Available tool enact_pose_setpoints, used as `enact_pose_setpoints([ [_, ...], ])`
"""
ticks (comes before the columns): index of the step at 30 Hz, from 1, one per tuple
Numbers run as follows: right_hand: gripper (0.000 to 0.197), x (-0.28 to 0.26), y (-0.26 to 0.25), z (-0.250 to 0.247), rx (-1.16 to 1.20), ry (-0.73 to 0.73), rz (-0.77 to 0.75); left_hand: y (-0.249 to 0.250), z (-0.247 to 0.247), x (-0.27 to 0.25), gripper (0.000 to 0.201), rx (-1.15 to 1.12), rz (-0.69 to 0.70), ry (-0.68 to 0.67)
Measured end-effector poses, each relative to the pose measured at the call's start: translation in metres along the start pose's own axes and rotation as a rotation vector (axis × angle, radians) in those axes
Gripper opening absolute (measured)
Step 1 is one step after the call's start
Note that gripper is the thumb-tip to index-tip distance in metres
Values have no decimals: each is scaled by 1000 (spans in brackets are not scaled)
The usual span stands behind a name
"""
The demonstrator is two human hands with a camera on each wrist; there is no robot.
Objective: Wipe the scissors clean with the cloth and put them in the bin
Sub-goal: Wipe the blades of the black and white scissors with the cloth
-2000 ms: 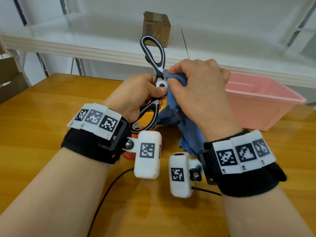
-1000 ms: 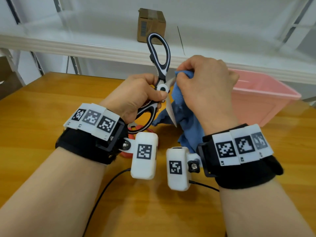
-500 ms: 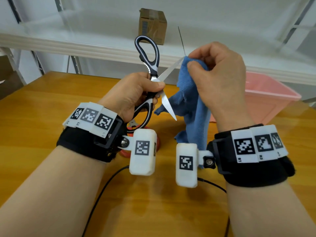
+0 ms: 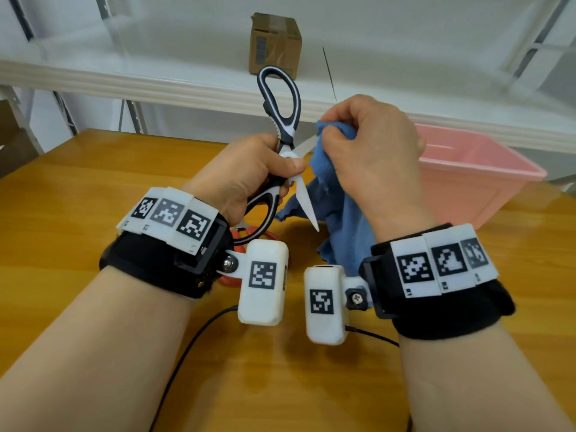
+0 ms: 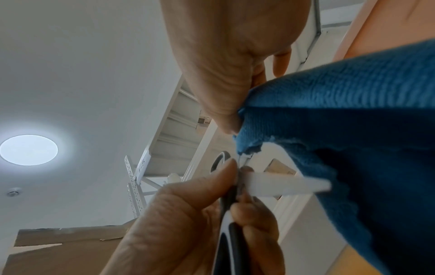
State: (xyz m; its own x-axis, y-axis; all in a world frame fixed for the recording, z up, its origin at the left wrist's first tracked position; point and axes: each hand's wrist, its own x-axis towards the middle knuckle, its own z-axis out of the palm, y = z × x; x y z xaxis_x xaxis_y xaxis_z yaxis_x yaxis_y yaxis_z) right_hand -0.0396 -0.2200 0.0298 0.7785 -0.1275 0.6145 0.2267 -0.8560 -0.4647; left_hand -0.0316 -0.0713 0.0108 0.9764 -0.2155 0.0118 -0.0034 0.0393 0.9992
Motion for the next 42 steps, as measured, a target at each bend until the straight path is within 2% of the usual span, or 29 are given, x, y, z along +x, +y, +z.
enact_pose_setpoints([
  [4,15,0,0,-4,17,-19,0,-1,2,2,10,18,23,4],
  [8,17,1,-4,-2,-11,-59,-18,-2,0,1,21,-2,43,-9],
  [11,16,4,6,-8,-29,11,52,-2,3,1,13,22,29,-25],
  [14,17,3,6,-10,-40,6,47,-2,4,1,10,29,19,-21],
  [18,18,1,-4,-3,-44,-55,-8,-1,0,1,21,7,39,-10],
  [23,17,5,7,-11,-56,29,68,-1,3,1,12,42,30,-23],
  [28,17,2,-1,-9,-41,-32,5,0,1,0,12,31,32,-17],
  [31,17,3,2,-7,-28,-13,28,-2,0,1,18,31,37,-19],
  [35,11,3,4,-8,205,0,41,-3,0,2,22,13,13,-18],
  [38,14,5,6,-15,361,70,57,-1,-3,0,12,-11,24,-27],
  [42,15,6,13,-25,390,144,58,0,-5,-1,9,-37,26,-38],
])
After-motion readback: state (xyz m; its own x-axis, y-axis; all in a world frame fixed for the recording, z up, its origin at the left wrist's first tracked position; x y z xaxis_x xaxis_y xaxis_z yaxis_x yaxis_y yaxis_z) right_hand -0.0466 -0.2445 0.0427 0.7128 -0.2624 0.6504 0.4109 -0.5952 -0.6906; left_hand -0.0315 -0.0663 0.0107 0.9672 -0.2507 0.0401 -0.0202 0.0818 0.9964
